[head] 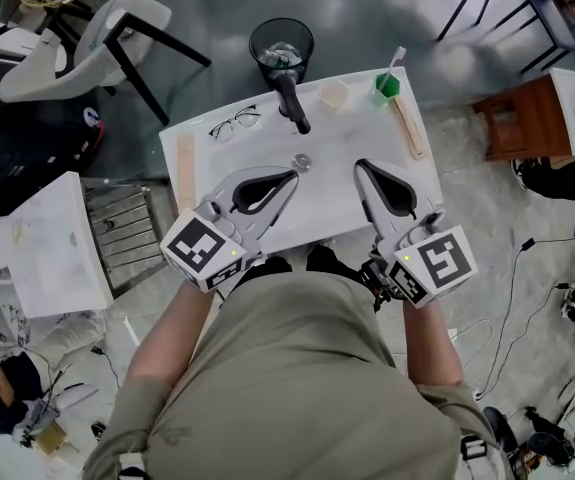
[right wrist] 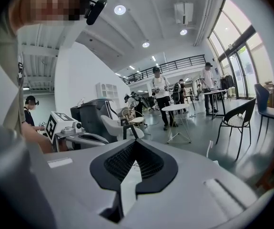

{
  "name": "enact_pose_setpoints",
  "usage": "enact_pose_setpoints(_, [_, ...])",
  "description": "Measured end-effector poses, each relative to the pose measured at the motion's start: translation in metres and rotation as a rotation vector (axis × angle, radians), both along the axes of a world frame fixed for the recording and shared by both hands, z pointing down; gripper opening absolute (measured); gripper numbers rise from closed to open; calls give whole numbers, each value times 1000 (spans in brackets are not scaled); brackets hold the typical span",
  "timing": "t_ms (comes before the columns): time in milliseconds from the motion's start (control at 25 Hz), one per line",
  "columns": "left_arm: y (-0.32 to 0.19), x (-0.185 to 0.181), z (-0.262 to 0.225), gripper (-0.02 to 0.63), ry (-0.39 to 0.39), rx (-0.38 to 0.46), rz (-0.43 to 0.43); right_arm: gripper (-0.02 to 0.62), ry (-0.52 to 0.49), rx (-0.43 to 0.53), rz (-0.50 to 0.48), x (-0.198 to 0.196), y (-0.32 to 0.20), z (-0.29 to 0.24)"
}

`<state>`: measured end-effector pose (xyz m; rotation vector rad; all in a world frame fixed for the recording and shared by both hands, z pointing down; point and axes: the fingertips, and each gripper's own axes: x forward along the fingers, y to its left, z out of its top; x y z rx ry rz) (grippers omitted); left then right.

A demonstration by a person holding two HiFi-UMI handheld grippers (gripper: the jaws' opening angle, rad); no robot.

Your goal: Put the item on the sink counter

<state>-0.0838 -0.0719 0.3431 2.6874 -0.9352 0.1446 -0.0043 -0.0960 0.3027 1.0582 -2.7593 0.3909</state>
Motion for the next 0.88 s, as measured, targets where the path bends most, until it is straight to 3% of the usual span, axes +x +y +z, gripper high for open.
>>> enact_pose_setpoints(880, [-2,3,-1,6,13,1,15,11,21,-11,12,0,-2,3])
